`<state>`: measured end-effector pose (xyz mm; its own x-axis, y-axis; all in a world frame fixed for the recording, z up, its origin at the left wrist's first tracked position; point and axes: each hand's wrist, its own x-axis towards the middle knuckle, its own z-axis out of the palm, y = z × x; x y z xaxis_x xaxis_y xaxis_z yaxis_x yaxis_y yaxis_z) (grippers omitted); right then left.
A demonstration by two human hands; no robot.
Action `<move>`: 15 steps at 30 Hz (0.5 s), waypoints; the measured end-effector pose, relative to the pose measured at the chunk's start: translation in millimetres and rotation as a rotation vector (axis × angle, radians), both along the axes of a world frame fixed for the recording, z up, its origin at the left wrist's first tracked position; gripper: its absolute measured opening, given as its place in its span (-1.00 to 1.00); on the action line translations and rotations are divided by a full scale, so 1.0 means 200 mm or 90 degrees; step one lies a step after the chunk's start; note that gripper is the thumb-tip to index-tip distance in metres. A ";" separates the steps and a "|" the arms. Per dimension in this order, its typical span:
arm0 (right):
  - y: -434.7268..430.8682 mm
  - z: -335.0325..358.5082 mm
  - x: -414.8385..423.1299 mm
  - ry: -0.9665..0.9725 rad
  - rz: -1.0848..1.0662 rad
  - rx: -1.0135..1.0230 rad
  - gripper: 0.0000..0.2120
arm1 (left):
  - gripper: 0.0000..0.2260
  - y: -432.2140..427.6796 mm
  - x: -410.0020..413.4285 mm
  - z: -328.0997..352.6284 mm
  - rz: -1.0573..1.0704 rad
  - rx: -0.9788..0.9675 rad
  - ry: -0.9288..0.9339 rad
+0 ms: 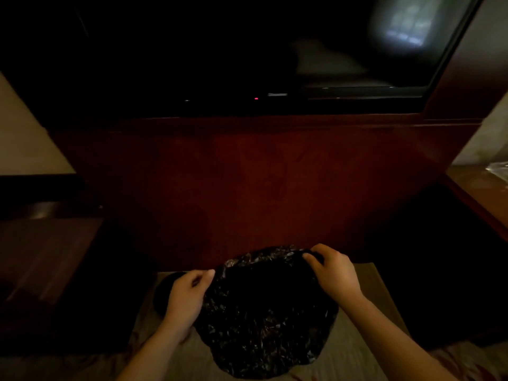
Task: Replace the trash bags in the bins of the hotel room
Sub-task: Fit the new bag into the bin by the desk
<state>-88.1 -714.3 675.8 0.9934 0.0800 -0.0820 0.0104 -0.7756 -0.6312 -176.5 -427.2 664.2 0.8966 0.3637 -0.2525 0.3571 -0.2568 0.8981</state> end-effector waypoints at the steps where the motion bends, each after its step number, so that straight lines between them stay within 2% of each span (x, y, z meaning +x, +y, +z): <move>1: 0.08 -0.01 0.00 0.001 0.002 -0.003 -0.76 | -0.80 0.10 -0.01 -0.03 0.013 0.029 -0.003; 4: 0.35 -0.06 0.01 0.004 0.007 0.003 -0.79 | -0.88 0.38 0.00 -0.10 0.059 0.043 -0.018; 11: 0.88 -0.19 0.05 0.034 0.038 -0.008 -0.74 | -0.82 0.85 0.07 -0.22 0.081 0.028 0.000; 15: 1.04 -0.24 0.11 0.045 0.052 -0.010 -0.73 | -0.78 0.95 0.12 -0.25 0.083 0.033 0.011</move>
